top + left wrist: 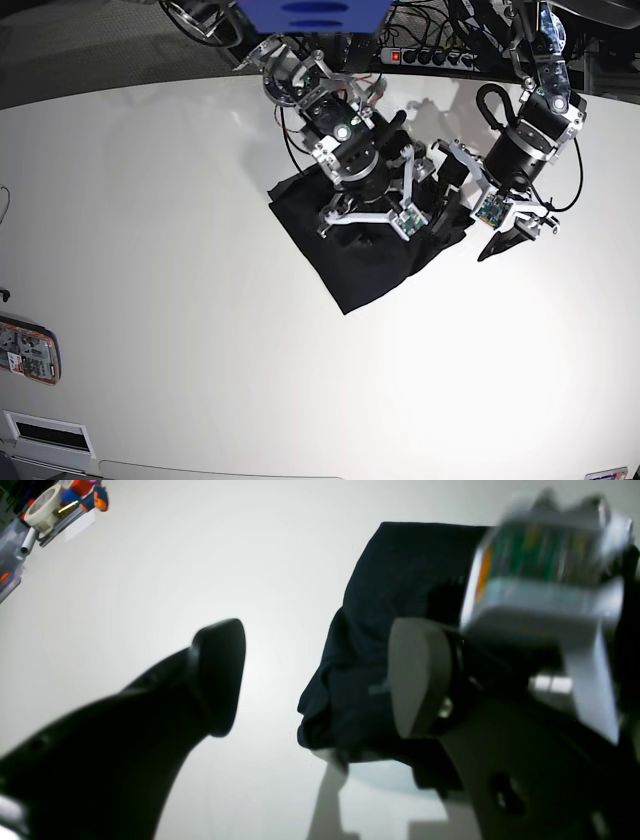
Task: Fold the T-shirt properly
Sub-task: 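Lift and drag the folded bundle with the right gripper toward the left gripper, then square the folded bundle's sides with both grippers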
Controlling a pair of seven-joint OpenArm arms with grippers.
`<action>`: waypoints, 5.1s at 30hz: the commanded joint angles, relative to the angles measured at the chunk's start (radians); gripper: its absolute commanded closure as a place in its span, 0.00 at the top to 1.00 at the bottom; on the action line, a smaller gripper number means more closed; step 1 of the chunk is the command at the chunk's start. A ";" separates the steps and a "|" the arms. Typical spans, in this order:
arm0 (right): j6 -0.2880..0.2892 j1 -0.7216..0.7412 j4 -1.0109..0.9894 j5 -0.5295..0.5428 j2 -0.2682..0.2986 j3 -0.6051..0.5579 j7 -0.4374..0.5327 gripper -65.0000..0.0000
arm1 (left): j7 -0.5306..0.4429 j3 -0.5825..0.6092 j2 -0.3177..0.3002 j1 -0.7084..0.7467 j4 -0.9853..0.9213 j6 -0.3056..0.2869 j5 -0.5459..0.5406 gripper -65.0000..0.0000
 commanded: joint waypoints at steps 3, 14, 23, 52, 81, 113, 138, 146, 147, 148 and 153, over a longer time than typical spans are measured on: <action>0.000 0.008 0.033 0.013 -0.012 -0.001 0.023 0.86 | -0.027 -0.001 -0.006 -0.005 0.014 0.006 -0.013 0.65; 0.001 0.000 0.050 0.114 0.016 -0.128 0.020 0.86 | -0.027 -0.003 -0.006 0.001 0.014 0.006 -0.013 0.65; 0.001 0.003 0.053 0.197 0.074 -0.119 0.030 0.86 | -0.027 -0.006 -0.006 0.003 0.014 0.006 -0.013 0.65; 0.032 -0.089 0.266 0.321 0.092 -0.121 0.028 0.86 | -0.035 -0.256 -0.006 -0.059 0.014 0.006 -0.016 0.65; 0.032 -0.003 0.335 0.334 0.209 0.206 0.022 0.86 | -0.029 0.066 0.000 0.080 -0.106 0.006 -0.008 0.65; 0.032 0.459 -0.499 0.334 0.054 0.246 0.160 0.86 | -0.034 0.115 0.028 -0.039 -0.431 0.006 -0.005 0.65; 0.032 0.146 -0.189 0.329 0.275 0.240 0.194 0.86 | -0.026 0.114 0.015 -0.223 -0.491 0.006 0.252 0.65; 0.032 0.009 -0.016 0.327 0.304 0.240 0.188 0.86 | 0.023 0.166 0.049 -0.330 -0.567 0.006 0.383 0.65; 0.032 -0.010 0.001 0.326 0.304 0.240 0.188 0.86 | 0.023 0.194 0.049 -0.333 -0.578 0.006 0.392 0.65; 0.032 -0.024 0.013 0.326 0.304 0.238 0.188 0.86 | 0.023 0.220 0.049 -0.345 -0.586 0.006 0.398 0.65; 0.032 -0.084 0.082 0.324 0.304 0.238 0.188 0.86 | 0.028 0.312 0.055 -0.427 -0.621 0.006 0.403 0.65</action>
